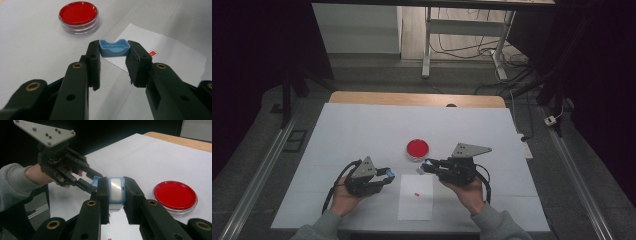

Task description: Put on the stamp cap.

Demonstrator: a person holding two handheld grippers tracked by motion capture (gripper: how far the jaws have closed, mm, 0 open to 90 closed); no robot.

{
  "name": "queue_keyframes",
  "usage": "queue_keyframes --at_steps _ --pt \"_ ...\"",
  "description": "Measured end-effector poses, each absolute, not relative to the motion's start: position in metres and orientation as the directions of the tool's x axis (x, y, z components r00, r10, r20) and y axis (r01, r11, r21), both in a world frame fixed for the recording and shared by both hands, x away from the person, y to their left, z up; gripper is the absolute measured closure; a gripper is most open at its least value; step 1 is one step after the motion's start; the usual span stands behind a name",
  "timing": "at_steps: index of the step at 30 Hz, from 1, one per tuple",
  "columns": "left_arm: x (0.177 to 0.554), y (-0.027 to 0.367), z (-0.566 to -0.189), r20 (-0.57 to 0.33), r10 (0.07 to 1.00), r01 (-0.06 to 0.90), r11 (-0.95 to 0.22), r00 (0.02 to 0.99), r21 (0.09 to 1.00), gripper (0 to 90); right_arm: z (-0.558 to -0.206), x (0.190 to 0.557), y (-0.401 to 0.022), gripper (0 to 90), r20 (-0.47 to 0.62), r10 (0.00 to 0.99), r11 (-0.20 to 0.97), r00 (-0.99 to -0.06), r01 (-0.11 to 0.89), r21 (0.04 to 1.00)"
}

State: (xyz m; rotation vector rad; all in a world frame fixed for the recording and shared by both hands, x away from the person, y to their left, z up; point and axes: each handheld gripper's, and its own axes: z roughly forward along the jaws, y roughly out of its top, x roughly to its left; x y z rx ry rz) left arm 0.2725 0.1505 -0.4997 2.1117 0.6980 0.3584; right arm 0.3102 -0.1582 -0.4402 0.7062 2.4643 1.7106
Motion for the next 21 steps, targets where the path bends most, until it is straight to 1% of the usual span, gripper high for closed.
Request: queue_keyframes --at_steps 21 --pt "0.277 0.125 -0.501 0.024 0.563 0.316 -0.497 0.826 0.808 64.6 -0.441 0.310 -0.155 75.4 0.206 0.391 0.288 -0.897 0.332 0.898"
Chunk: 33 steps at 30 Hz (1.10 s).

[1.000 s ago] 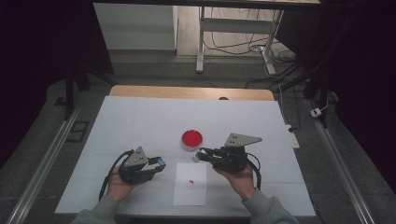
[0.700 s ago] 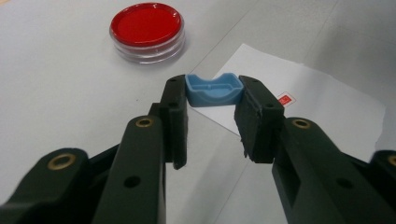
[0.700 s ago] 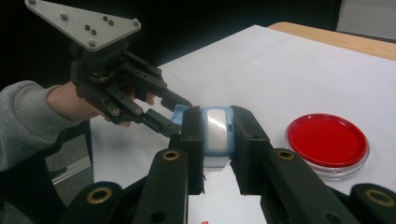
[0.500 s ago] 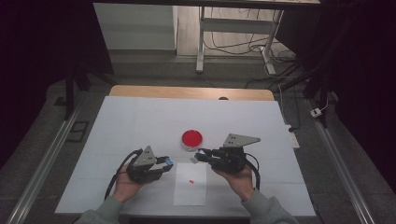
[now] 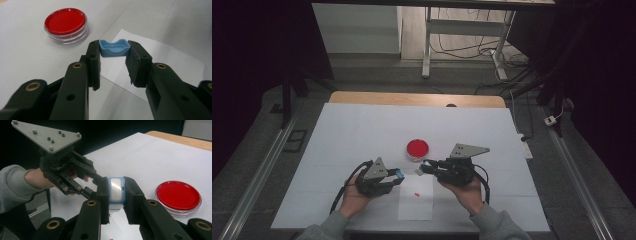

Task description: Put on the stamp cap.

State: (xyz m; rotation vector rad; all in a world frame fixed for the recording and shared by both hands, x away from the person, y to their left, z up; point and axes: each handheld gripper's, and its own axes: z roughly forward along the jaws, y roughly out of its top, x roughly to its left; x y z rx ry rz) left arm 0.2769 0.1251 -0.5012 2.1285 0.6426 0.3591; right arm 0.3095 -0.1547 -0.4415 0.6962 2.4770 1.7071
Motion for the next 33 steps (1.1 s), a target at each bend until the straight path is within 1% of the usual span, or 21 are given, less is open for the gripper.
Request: queue_keyframes --at_steps 33 --pt "0.283 0.094 -0.498 0.043 0.518 0.273 -0.517 0.854 0.811 64.5 -0.447 0.310 -0.151 75.4 0.209 0.392 0.295 -0.896 0.337 0.894"
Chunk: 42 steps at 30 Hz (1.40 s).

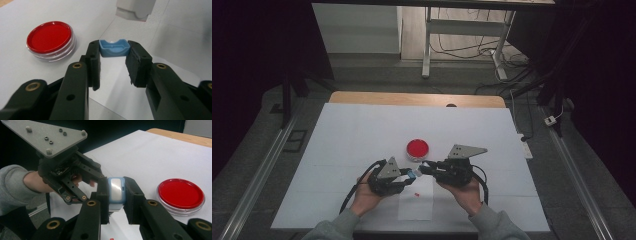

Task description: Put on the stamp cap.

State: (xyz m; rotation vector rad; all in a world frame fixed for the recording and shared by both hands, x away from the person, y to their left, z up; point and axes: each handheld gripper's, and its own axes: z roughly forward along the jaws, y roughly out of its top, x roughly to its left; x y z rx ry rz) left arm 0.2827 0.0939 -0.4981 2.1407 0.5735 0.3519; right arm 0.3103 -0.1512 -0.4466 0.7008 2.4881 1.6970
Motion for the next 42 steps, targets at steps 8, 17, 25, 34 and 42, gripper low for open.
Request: queue_keyframes --at_steps 8,17,25,34,42 --pt "0.281 0.087 -0.497 0.065 0.518 0.259 -0.527 0.853 0.809 64.5 -0.449 0.310 -0.150 75.4 0.203 0.413 0.304 -0.888 0.344 0.888" --pt "0.280 0.083 -0.497 0.091 0.522 0.243 -0.536 0.848 0.809 64.5 -0.452 0.308 -0.147 75.4 0.202 0.457 0.294 -0.866 0.361 0.885" --pt "0.278 0.079 -0.496 0.117 0.526 0.228 -0.545 0.843 0.807 64.5 -0.454 0.306 -0.148 75.4 0.213 0.493 0.265 -0.844 0.379 0.887" --pt "0.278 0.079 -0.496 0.125 0.534 0.226 -0.542 0.836 0.810 64.4 -0.456 0.303 -0.147 75.4 0.225 0.511 0.247 -0.830 0.392 0.886" --pt "0.278 0.078 -0.496 0.128 0.533 0.222 -0.542 0.836 0.810 64.5 -0.458 0.303 -0.147 75.4 0.239 0.516 0.232 -0.823 0.403 0.885"
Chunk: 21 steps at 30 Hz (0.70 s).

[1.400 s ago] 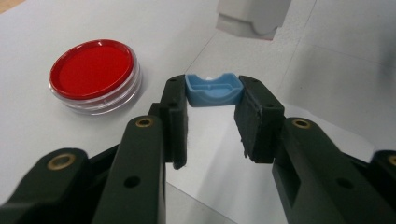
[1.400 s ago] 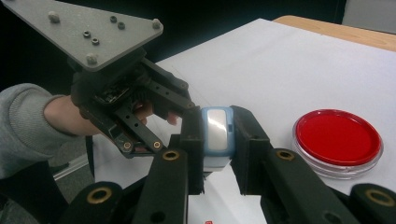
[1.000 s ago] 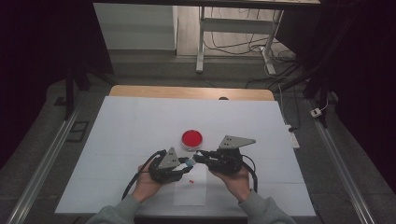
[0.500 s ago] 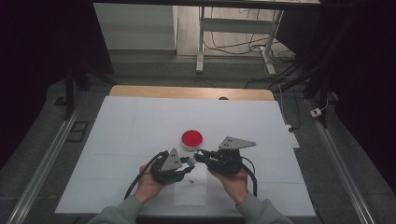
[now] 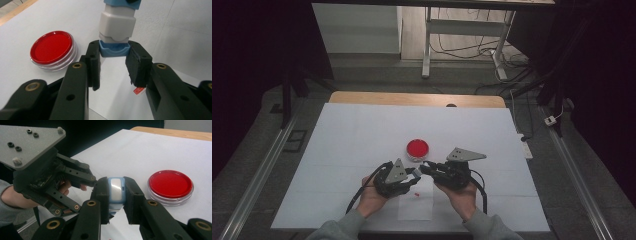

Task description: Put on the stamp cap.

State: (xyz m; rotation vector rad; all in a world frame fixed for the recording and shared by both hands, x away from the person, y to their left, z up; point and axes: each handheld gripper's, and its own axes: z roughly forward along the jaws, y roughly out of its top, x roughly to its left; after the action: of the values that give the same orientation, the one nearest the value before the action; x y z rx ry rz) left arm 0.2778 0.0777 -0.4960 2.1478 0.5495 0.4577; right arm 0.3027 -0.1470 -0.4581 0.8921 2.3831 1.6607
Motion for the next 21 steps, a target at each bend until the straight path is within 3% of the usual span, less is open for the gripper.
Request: queue_keyframes --at_steps 21 --pt "0.2765 0.0761 -0.4969 0.161 0.541 0.207 -0.556 0.826 0.805 64.8 -0.4630 0.3028 -0.1473 75.4 0.284 0.527 0.189 -0.801 0.437 0.880"
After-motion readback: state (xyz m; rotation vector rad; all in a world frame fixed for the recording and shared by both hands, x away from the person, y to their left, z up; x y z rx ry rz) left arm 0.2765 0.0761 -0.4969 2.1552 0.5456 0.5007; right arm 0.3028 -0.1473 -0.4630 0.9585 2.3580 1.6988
